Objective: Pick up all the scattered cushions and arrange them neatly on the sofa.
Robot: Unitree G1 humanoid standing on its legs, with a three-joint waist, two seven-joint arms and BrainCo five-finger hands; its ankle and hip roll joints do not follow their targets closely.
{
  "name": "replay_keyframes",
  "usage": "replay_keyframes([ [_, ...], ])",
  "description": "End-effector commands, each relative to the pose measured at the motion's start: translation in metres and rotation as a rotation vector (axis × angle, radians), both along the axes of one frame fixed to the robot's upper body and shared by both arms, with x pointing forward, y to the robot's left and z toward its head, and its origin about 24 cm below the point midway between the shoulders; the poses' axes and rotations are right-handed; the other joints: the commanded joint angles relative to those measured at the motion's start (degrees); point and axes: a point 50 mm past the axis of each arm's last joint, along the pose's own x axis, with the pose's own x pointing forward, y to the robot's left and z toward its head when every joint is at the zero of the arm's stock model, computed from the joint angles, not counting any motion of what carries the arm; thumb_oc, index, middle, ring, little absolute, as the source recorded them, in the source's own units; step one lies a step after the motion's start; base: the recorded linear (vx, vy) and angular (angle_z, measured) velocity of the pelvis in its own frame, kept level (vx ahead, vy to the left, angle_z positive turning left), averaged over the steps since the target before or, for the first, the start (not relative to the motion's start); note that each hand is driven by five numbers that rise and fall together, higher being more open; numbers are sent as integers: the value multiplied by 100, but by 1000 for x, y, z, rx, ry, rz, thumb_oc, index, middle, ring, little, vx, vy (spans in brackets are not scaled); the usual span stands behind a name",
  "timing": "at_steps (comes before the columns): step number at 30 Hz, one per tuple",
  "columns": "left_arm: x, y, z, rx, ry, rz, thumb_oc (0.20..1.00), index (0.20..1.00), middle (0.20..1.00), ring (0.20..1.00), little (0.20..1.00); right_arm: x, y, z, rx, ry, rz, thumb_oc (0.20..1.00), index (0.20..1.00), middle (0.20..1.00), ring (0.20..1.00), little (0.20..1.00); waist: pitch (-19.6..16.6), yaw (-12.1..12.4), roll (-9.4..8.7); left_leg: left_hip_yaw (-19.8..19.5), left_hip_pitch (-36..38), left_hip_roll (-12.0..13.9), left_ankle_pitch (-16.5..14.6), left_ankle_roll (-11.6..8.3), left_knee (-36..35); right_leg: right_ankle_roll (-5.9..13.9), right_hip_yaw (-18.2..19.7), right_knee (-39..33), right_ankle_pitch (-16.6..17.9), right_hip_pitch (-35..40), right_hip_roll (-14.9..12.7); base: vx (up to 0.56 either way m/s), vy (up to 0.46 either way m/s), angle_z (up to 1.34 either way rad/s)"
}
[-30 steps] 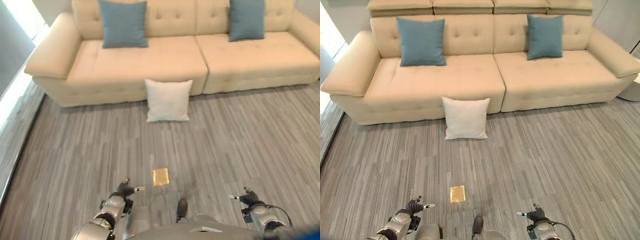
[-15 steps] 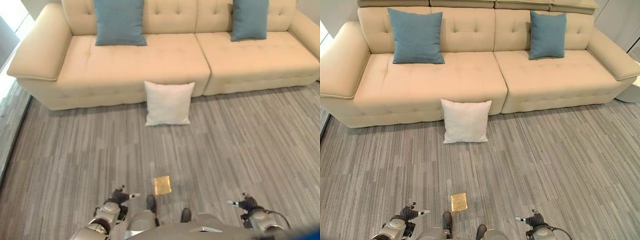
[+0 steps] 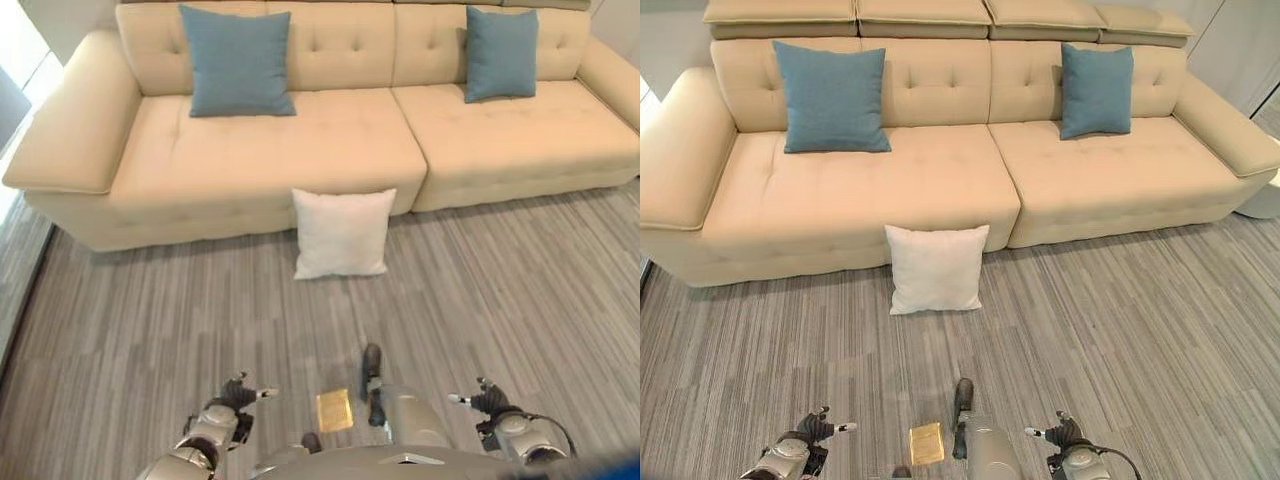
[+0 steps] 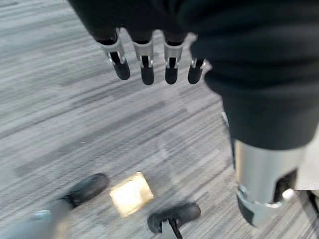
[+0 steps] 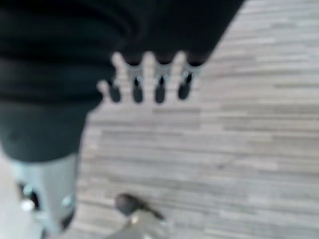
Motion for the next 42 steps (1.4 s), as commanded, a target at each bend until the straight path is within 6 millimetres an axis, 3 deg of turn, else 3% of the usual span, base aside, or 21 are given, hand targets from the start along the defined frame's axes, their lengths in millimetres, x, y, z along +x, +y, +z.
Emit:
replay_keyframes([
  [1, 10, 7, 6, 27, -34, -57, 1000, 1000, 1000, 1000, 1000, 16, -15, 10, -53, -51, 18, 1000, 1000, 1000, 1000, 1000, 2, -11, -93, -169, -542, 5, 82, -255, 1056, 348, 73, -377, -379, 808, 42, 219, -159, 46],
  [4, 14, 1, 6, 13, -41, -80, 1000, 1000, 1000, 1000, 1000, 15, -19, 11, -47, -62, -9, 1000, 1000, 1000, 1000, 1000, 117, -19, -173, -110, -1271, 294, 625, -563, 2655, 98, 142, -559, -505, 1188, 125, 131, -180, 38],
  [6, 20, -2, 8, 7, -55, -85, 1000, 1000, 1000, 1000, 1000, 15, -20, 11, -45, -61, -30, 1000, 1000, 1000, 1000, 1000, 200, 39, -314, -19, -1840, 437, 797, -483, 3351, -69, 170, -732, -638, 1477, 120, 143, -156, 24],
  [10, 20, -7, 7, -2, -52, -100, 1000, 1000, 1000, 1000, 1000, 15, -22, 11, -52, -60, -29, 1000, 1000, 1000, 1000, 1000, 241, 168, -415, -20, -2236, 462, 473, -330, 2470, 35, 198, -888, -791, 1760, 25, 188, 13, 10],
  [13, 18, -9, 6, -3, -45, -100, 1000, 1000, 1000, 1000, 1000, 16, -22, 12, -62, -60, -18, 1000, 1000, 1000, 1000, 1000, 259, 289, -310, -269, -2563, 455, 1062, -495, 1445, 64, 291, -938, -954, 1993, 115, 210, 112, -24],
  [15, 16, -8, 5, -10, -39, -95, 1000, 1000, 1000, 1000, 1000, 16, -21, 11, -61, -57, -10, 1000, 1000, 1000, 1000, 1000, 239, 324, -256, -351, -2493, 436, 1115, -528, 1126, 85, 393, -884, -1039, 2056, 145, 251, 170, -26],
  [18, 8, -6, 2, 1, -9, -102, 1000, 1000, 1000, 1000, 1000, 15, -15, 9, -49, -50, 11, 1000, 1000, 1000, 1000, 1000, 138, 290, -243, -275, -2267, 318, 971, -414, 1125, 231, 486, -507, -1093, 1970, -52, 235, 250, -66],
  [21, 18, 7, 10, 23, -58, -64, 1000, 1000, 1000, 1000, 1000, 31, -6, 13, -32, -85, 44, 1000, 1000, 1000, 1000, 1000, 169, 404, -234, 112, -2016, 267, 654, -106, 1154, 542, 609, 389, -909, 1447, -381, 167, 250, -71],
  [24, 25, 10, 14, 28, -94, -58, 1000, 1000, 1000, 1000, 1000, 41, -5, 17, -27, -127, 43, 1000, 1000, 1000, 1000, 1000, 233, 369, -166, 193, -1927, 268, 538, -24, 1147, 608, 621, 736, -743, 1078, -470, 55, 91, -49],
  [28, 32, 12, 19, 29, -127, -44, 1000, 1000, 1000, 1000, 1000, 49, -7, 22, -44, -150, 51, 1000, 1000, 1000, 1000, 1000, 231, 376, -155, 277, -1737, 268, 454, -64, 1019, 608, 204, -84, -531, 960, -663, 86, -48, -12],
  [30, 39, 11, 22, 29, -149, -55, 1000, 1000, 1000, 1000, 1000, 53, -8, 25, -49, -168, 54, 1000, 1000, 1000, 1000, 1000, 286, 261, -181, 160, -1621, 205, 414, -101, 994, 678, 425, -450, -416, 835, -619, 155, -94, -18],
  [35, 48, 5, 25, 18, -186, -52, 1000, 1000, 1000, 1000, 1000, 52, -12, 26, -56, -185, 40, 1000, 1000, 1000, 1000, 1000, 295, 207, -231, 29, -1731, 261, 460, -240, 1025, 564, 369, -567, -356, 922, -517, 46, -179, 42],
  [42, 93, 3, 55, 24, -393, 27, 1000, 1000, 1000, 1000, 1000, 84, -17, 48, -56, -351, -45, 1000, 1000, 1000, 1000, 1000, 657, 183, -221, -190, -2833, 388, 546, -396, 1505, 395, 117, -206, -466, 156, -528, -126, -106, 31],
])
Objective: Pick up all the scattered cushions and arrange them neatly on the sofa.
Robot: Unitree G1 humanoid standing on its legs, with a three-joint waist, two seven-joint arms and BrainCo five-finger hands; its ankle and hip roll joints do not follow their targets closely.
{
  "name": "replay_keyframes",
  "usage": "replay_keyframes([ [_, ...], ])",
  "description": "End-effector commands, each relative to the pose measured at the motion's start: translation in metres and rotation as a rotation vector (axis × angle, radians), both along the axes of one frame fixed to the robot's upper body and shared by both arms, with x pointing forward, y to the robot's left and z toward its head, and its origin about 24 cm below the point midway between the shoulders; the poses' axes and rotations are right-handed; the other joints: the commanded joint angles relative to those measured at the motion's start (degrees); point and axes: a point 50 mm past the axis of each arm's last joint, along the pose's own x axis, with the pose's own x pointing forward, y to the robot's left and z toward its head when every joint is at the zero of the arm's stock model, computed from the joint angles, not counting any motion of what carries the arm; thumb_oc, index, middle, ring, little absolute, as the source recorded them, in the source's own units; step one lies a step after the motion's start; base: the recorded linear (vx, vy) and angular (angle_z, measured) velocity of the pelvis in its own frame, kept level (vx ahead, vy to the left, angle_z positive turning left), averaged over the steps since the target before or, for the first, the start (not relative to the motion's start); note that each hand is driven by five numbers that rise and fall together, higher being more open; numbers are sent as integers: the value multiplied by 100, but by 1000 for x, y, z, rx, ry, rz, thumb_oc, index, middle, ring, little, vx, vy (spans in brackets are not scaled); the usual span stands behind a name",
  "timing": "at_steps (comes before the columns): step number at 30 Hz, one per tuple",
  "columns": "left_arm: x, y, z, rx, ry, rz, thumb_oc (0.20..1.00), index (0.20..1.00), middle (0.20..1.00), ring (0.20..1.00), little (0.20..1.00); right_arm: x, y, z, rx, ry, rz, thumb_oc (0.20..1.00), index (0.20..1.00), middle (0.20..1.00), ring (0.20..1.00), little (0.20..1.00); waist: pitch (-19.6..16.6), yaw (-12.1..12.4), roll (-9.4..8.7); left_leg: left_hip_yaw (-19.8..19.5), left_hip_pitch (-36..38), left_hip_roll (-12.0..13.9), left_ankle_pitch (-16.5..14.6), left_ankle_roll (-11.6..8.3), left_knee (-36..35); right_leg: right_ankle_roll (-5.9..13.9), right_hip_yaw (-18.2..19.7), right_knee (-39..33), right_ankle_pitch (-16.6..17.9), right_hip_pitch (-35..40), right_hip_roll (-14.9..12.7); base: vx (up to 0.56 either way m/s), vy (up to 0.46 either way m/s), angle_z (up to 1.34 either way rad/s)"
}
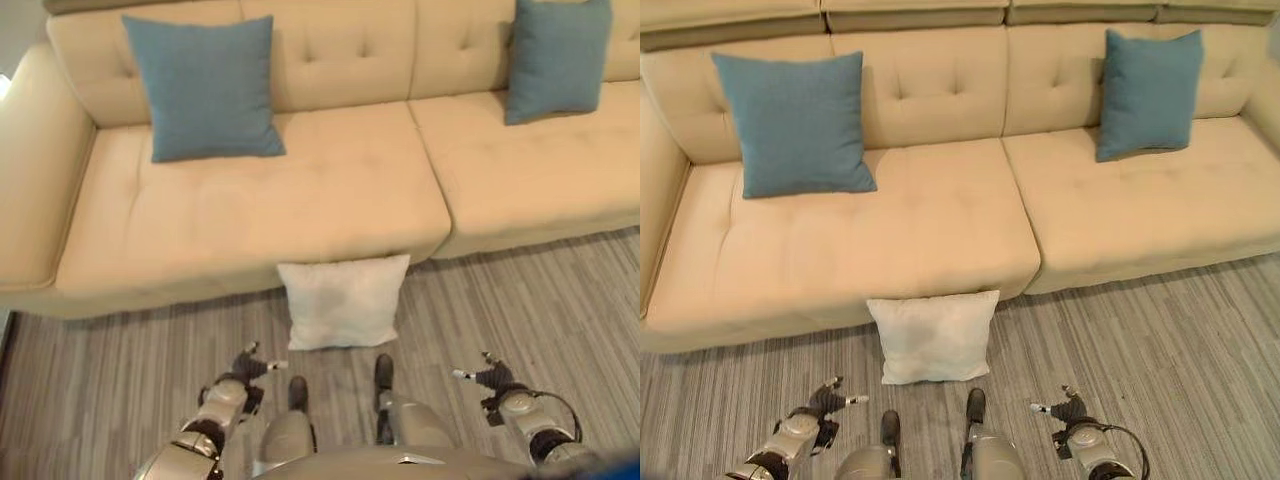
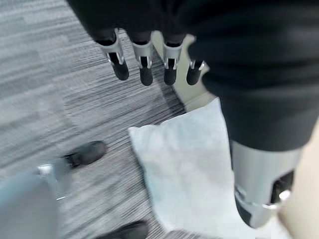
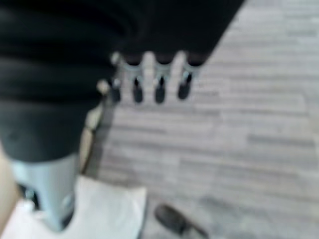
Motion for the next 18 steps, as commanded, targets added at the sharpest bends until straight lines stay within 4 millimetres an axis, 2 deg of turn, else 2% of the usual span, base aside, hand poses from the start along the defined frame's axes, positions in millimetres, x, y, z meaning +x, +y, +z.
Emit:
replay_keyframes([
  [1, 24, 11, 22, 46, -141, 71, 1000, 1000, 1000, 1000, 1000, 16, 5, 12, 22, -128, -47, 1000, 1000, 1000, 1000, 1000, 54, -50, -335, 31, -546, -293, -682, -26, 731, 464, 160, 943, -706, -574, -505, -186, -73, 17],
  [4, 51, 10, 45, 71, -259, 99, 1000, 1000, 1000, 1000, 1000, 41, 5, 30, 21, -233, -83, 1000, 1000, 1000, 1000, 1000, 185, -52, -293, -16, -1212, -318, -598, -59, 947, 444, 132, 1177, -675, -1220, -548, -117, -52, 17],
  [5, 61, 11, 56, 81, -310, 112, 1000, 1000, 1000, 1000, 1000, 53, 6, 40, 24, -290, -95, 1000, 1000, 1000, 1000, 1000, 185, -35, -239, -60, -1426, -270, -742, -110, 1077, 478, 177, 1330, -828, -1431, -516, -8, -28, 16],
  [6, 70, 10, 65, 93, -349, 113, 1000, 1000, 1000, 1000, 1000, 63, 9, 48, 25, -336, -98, 1000, 1000, 1000, 1000, 1000, 207, -41, -227, -63, -1565, -258, -729, -117, 1092, 481, 166, 1388, -839, -1600, -533, -7, -30, 12],
  [7, 77, 10, 72, 95, -378, 122, 1000, 1000, 1000, 1000, 1000, 72, 11, 56, 25, -375, -101, 1000, 1000, 1000, 1000, 1000, 260, -55, -222, -71, -1771, -240, -726, -127, 1192, 483, 178, 1520, -836, -1836, -561, -57, -21, 1],
  [8, 77, 10, 72, 95, -378, 123, 1000, 1000, 1000, 1000, 1000, 73, 11, 57, 25, -376, -101, 1000, 1000, 1000, 1000, 1000, 247, -59, -221, -74, -1799, -240, -730, -127, 1207, 483, 177, 1533, -841, -1862, -563, -93, -11, -1],
  [9, 91, 8, 86, 86, -428, 129, 1000, 1000, 1000, 1000, 1000, 92, 14, 76, 21, -464, -108, 1000, 1000, 1000, 1000, 1000, 324, -84, -192, -85, -2169, -252, -723, -122, 1353, 464, 226, 1678, -851, -2214, -574, -104, -5, 6],
  [10, 99, 8, 95, 74, -460, 143, 1000, 1000, 1000, 1000, 1000, 102, 14, 88, 15, -513, -114, 1000, 1000, 1000, 1000, 1000, 364, -113, -177, -78, -2450, -228, -710, -126, 1469, 464, 223, 1812, -854, -2492, -598, -118, 9, 6],
  [11, 106, 7, 104, 62, -488, 143, 1000, 1000, 1000, 1000, 1000, 111, 13, 100, 16, -556, -122, 1000, 1000, 1000, 1000, 1000, 374, -132, -150, -82, -2677, -227, -715, -124, 1550, 459, 249, 1886, -860, -2711, -615, -53, 6, 7],
  [12, 106, 7, 104, 62, -489, 143, 1000, 1000, 1000, 1000, 1000, 111, 13, 100, 16, -557, -122, 1000, 1000, 1000, 1000, 1000, 363, -134, -148, -84, -2704, -226, -719, -124, 1564, 458, 249, 1897, -862, -2737, -616, -38, 18, 9],
  [13, 112, 6, 112, 56, -515, 145, 1000, 1000, 1000, 1000, 1000, 119, 11, 111, 13, -595, -130, 1000, 1000, 1000, 1000, 1000, 367, -143, -129, -113, -2917, -233, -724, -119, 1654, 445, 280, 1983, -874, -2935, -632, -58, -1, 9],
  [14, 121, 4, 125, 51, -559, 148, 1000, 1000, 1000, 1000, 1000, 128, 10, 124, 5, -641, -141, 1000, 1000, 1000, 1000, 1000, 377, -154, -88, -121, -3206, -223, -719, -116, 1745, 448, 277, 2118, -894, -3227, -651, -82, 19, 10],
  [15, 134, 2, 143, 57, -614, 144, 1000, 1000, 1000, 1000, 1000, 143, 10, 147, -5, -716, -149, 1000, 1000, 1000, 1000, 1000, 398, -181, -47, -146, -3583, -228, -736, -103, 1865, 447, 354, 2244, -902, -3601, -675, -72, 20, 6],
  [18, 155, 4, 180, 77, -706, 152, 1000, 1000, 1000, 1000, 1000, 163, 8, 188, -19, -842, -167, 1000, 1000, 1000, 1000, 1000, 390, -247, 22, -189, -4319, -251, -756, -67, 2080, 459, 480, 2549, -932, -4355, -709, -13, 11, 2],
])
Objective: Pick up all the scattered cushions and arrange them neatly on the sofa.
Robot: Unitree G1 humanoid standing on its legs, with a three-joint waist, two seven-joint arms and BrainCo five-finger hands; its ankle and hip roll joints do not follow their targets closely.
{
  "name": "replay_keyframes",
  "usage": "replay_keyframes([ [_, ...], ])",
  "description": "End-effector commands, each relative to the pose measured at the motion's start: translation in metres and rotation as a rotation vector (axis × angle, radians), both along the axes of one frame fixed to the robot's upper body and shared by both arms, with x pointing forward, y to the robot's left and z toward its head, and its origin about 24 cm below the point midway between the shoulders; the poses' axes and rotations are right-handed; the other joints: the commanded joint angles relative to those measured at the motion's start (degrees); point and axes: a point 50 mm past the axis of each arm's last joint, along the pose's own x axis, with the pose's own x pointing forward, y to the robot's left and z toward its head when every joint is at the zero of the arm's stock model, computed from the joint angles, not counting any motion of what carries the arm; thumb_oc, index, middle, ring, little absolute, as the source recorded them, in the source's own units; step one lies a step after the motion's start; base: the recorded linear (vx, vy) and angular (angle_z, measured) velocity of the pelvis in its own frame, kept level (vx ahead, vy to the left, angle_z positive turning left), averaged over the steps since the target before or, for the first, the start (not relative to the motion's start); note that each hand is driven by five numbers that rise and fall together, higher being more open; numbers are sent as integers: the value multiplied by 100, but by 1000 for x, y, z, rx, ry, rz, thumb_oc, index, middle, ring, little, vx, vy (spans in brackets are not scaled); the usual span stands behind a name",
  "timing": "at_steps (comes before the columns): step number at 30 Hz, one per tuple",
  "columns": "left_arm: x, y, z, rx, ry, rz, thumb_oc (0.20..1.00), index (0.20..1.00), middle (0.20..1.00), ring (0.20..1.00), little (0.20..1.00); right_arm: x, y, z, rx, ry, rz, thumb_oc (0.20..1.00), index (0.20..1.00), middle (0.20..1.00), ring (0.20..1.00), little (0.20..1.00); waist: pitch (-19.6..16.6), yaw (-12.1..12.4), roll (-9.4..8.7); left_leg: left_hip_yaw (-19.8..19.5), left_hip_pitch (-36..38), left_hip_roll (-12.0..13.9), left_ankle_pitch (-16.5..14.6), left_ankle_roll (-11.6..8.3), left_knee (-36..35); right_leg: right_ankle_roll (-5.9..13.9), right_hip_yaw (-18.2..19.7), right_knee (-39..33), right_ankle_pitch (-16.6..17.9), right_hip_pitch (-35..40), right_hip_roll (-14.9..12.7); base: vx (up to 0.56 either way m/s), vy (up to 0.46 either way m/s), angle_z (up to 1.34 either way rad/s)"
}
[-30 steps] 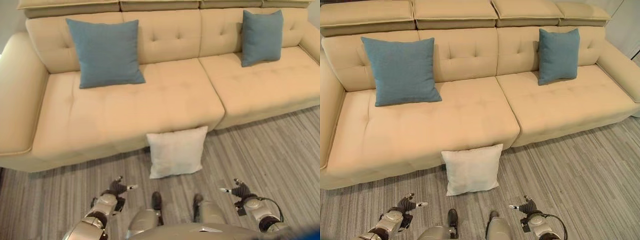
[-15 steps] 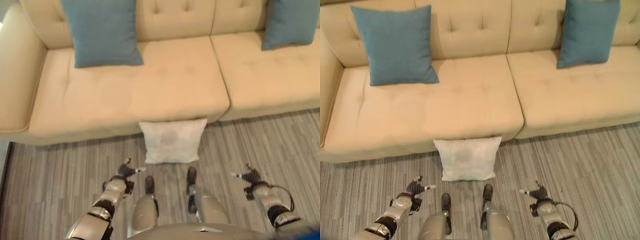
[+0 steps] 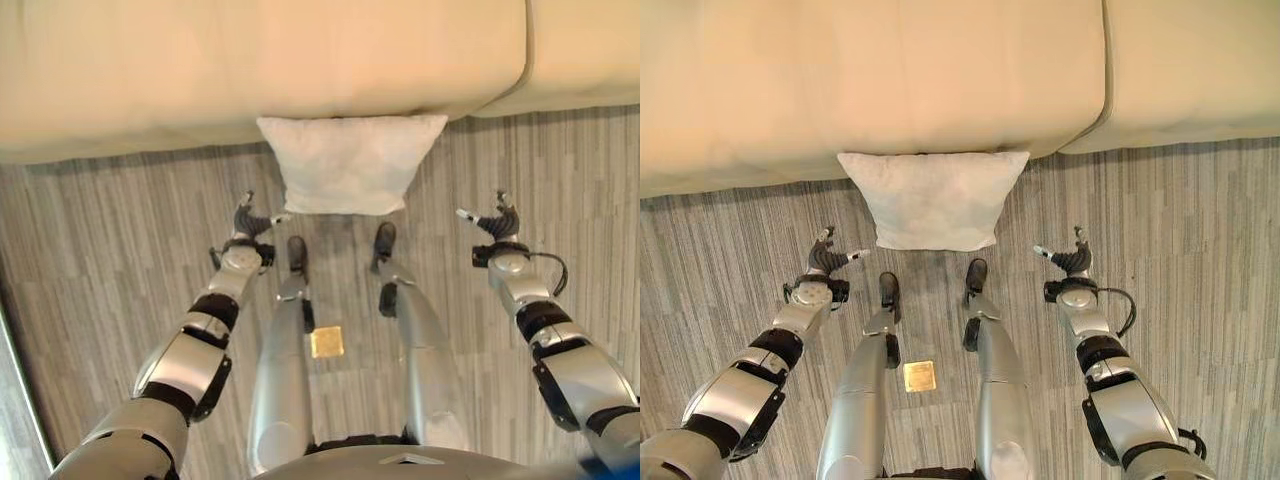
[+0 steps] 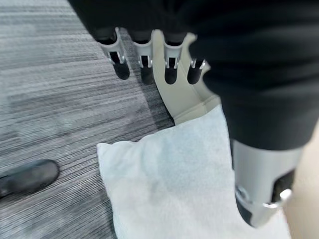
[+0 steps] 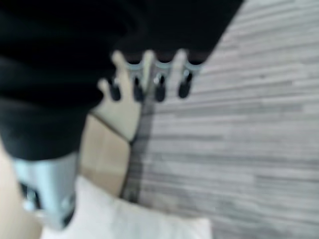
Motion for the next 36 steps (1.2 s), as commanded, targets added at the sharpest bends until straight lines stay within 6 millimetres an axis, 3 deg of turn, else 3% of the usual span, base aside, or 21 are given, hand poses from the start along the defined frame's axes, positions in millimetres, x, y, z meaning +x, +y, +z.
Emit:
replay_keyframes([
  [1, -1, 20, 8, -14, -49, 90, 1000, 1000, 1000, 1000, 1000, -7, -15, 2, -1, -57, -84, 1000, 1000, 1000, 1000, 1000, -667, -91, 127, -74, -589, -47, -764, 38, 711, 637, 431, 129, -409, -215, -177, 0, 0, 0],
  [2, 4, 21, 18, -10, -72, 92, 1000, 1000, 1000, 1000, 1000, -2, -15, 13, -2, -91, -89, 1000, 1000, 1000, 1000, 1000, -688, -102, 139, -90, -760, -68, -775, 52, 743, 637, 474, 190, -435, -387, -173, 41, 5, 2],
  [3, 13, 24, 42, -3, -123, 105, 1000, 1000, 1000, 1000, 1000, 5, -15, 33, -2, -145, -95, 1000, 1000, 1000, 1000, 1000, -712, -140, 152, -122, -1142, -80, -811, 79, 901, 636, 534, 398, -484, -778, -176, 38, 0, 2],
  [6, 20, 23, 65, -7, -179, 106, 1000, 1000, 1000, 1000, 1000, 11, -16, 51, -3, -191, -105, 1000, 1000, 1000, 1000, 1000, -727, -179, 176, -171, -1464, -104, -863, 97, 1073, 637, 598, 574, -536, -1092, -156, 37, -4, 2],
  [7, 25, 22, 84, -4, -227, 100, 1000, 1000, 1000, 1000, 1000, 15, -13, 67, -3, -238, -98, 1000, 1000, 1000, 1000, 1000, -716, -194, 186, -203, -1692, -125, -904, 114, 1178, 631, 633, 700, -578, -1324, -128, 62, -8, 4],
  [11, 34, 18, 124, -26, -321, 80, 1000, 1000, 1000, 1000, 1000, 23, -9, 100, -8, -321, -94, 1000, 1000, 1000, 1000, 1000, -754, -223, 221, -218, -2296, -180, -997, 149, 1526, 620, 683, 1090, -703, -1953, -87, 51, -17, 3],
  [17, 37, 8, 149, -26, -385, 42, 1000, 1000, 1000, 1000, 1000, 26, -4, 124, 2, -395, -76, 1000, 1000, 1000, 1000, 1000, -725, -246, 242, -241, -2824, -179, -1054, 154, 1875, 632, 717, 1480, -776, -2481, -59, 43, -5, -3],
  [20, 39, -6, 154, -25, -404, 4, 1000, 1000, 1000, 1000, 1000, 26, 0, 130, 9, -424, -67, 1000, 1000, 1000, 1000, 1000, -692, -254, 247, -232, -3052, -183, -1064, 157, 2011, 637, 699, 1635, -803, -2704, -64, 28, -27, -1],
  [24, 40, -30, 174, -56, -475, -69, 1000, 1000, 1000, 1000, 1000, 28, 14, 155, 36, -511, -6, 1000, 1000, 1000, 1000, 1000, -658, -217, 239, -288, -3469, -192, -1049, 157, 2209, 655, 721, 1877, -811, -3134, -66, 31, -46, -2],
  [25, 39, -38, 182, -52, -506, -100, 1000, 1000, 1000, 1000, 1000, 29, 20, 166, 32, -537, 20, 1000, 1000, 1000, 1000, 1000, -646, -192, 253, -296, -3626, -184, -1029, 157, 2302, 666, 741, 1988, -817, -3285, -62, 35, -48, -1],
  [36, 33, -76, 217, -46, -621, -228, 1000, 1000, 1000, 1000, 1000, 37, 52, 211, -110, -560, 144, 1000, 1000, 1000, 1000, 1000, -282, 115, 473, -509, -3998, -184, -997, 130, 2832, 677, 614, 2431, -922, -3484, -126, 17, -44, 0],
])
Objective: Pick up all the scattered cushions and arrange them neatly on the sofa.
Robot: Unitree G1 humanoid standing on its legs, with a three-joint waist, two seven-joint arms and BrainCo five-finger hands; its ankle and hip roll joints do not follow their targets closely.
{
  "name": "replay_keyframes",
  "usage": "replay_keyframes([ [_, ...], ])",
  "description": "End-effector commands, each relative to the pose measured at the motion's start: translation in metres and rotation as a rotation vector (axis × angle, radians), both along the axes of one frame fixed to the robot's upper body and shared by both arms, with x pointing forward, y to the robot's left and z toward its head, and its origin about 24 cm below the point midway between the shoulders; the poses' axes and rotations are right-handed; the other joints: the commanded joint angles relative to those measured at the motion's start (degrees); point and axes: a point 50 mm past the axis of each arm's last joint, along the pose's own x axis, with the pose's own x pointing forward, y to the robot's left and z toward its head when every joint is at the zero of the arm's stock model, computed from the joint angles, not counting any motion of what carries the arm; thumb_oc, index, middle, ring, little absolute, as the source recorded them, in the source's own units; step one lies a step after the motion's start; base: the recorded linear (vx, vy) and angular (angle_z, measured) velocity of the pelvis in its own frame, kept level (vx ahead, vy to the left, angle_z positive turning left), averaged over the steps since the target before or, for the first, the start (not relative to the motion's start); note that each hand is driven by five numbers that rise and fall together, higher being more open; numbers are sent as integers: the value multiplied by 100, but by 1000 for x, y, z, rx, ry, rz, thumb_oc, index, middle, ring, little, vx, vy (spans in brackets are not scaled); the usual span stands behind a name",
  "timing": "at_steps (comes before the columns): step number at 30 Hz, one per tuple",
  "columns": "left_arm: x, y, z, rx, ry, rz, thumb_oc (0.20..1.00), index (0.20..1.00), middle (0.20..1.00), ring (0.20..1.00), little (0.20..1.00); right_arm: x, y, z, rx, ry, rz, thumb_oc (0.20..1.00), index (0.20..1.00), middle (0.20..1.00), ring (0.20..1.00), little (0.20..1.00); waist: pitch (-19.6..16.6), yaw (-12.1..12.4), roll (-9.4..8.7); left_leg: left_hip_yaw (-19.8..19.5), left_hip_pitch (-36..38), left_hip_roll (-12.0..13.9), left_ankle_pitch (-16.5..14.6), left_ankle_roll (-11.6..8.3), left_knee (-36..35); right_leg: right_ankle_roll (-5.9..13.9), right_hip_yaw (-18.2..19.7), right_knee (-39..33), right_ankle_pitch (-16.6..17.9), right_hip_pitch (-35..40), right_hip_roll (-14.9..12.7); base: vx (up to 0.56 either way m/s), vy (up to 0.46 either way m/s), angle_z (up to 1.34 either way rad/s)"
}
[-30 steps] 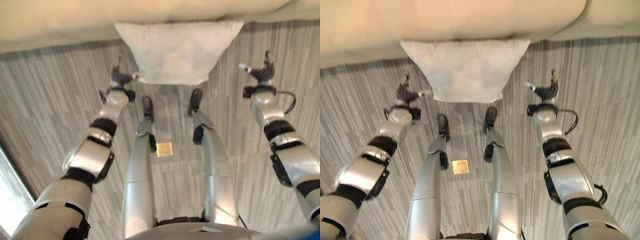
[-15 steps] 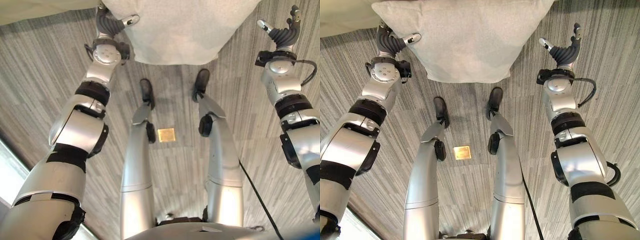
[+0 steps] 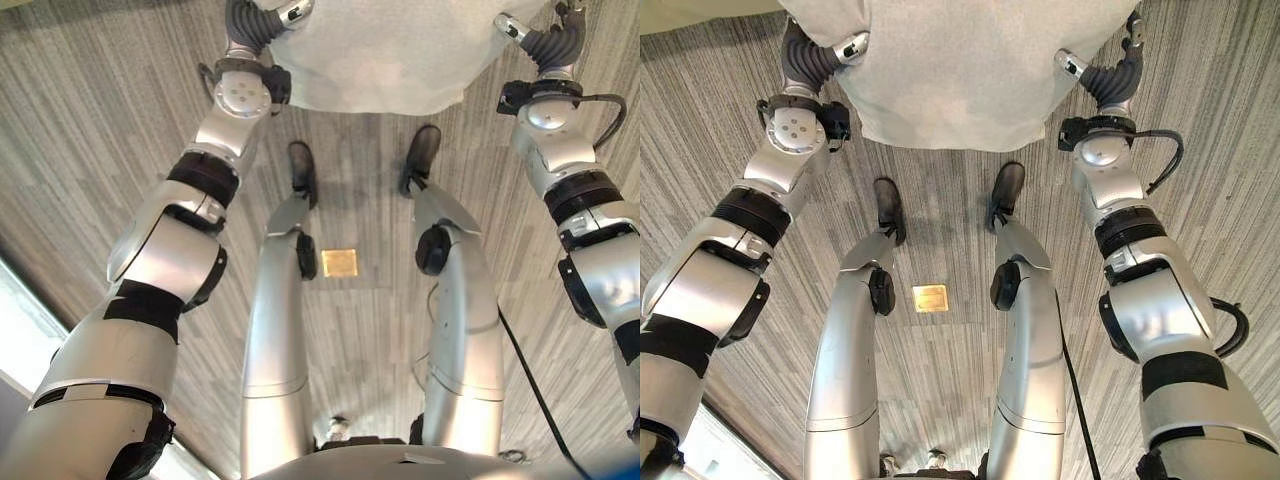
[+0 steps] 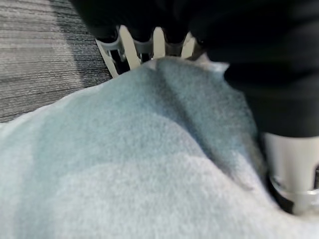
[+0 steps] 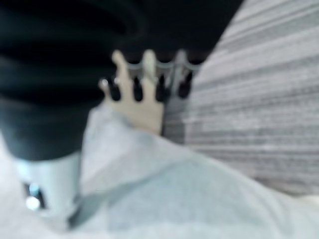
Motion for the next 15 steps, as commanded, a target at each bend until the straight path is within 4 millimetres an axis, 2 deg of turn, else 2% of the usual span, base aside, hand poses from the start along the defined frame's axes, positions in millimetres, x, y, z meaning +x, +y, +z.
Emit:
replay_keyframes([
  [1, -4, -20, 1, -36, -52, -81, 1000, 1000, 1000, 1000, 1000, 1, 22, 16, -79, -42, 62, 1000, 1000, 1000, 1000, 1000, -114, -66, 383, -450, 32, -68, -284, 60, 163, 772, 156, 192, -534, 429, 125, 11, -9, 4],
  [8, -11, -41, 22, -30, -119, -152, 1000, 1000, 1000, 1000, 1000, 2, 46, 34, -142, -61, 120, 1000, 1000, 1000, 1000, 1000, 174, 15, 468, -493, 11, -74, -296, 30, 392, 745, 152, 472, -573, 429, 102, 5, -8, 3],
  [9, -12, -43, 24, -42, -127, -162, 925, 925, 925, 925, 925, 2, 49, 35, -136, -63, 136, 423, 423, 423, 423, 423, 205, 19, 476, -506, 11, -79, -297, 29, 415, 745, 157, 503, -580, 429, 107, 7, 7, 3],
  [10, -13, -46, 25, -53, -134, -174, 533, 533, 533, 533, 533, 2, 52, 36, -121, -67, 151, 235, 235, 235, 235, 235, 225, 16, 478, -501, 11, -79, -294, 25, 430, 743, 161, 519, -578, 429, 108, 0, 0, 0],
  [11, -15, -50, 27, -66, -142, -192, 200, 200, 200, 200, 200, 1, 57, 35, -98, -73, 177, 200, 200, 200, 200, 200, 244, 11, 471, -496, 11, -79, -295, 21, 427, 741, 168, 517, -579, 429, 111, 0, 0, 0],
  [15, -19, -50, 32, -93, -179, -216, 200, 200, 200, 200, 200, -3, 70, 41, -54, -130, 256, 200, 200, 200, 200, 200, 201, -9, 428, -482, 11, -89, -289, 15, 468, 728, 195, 571, -581, 429, 131, 0, 0, 0],
])
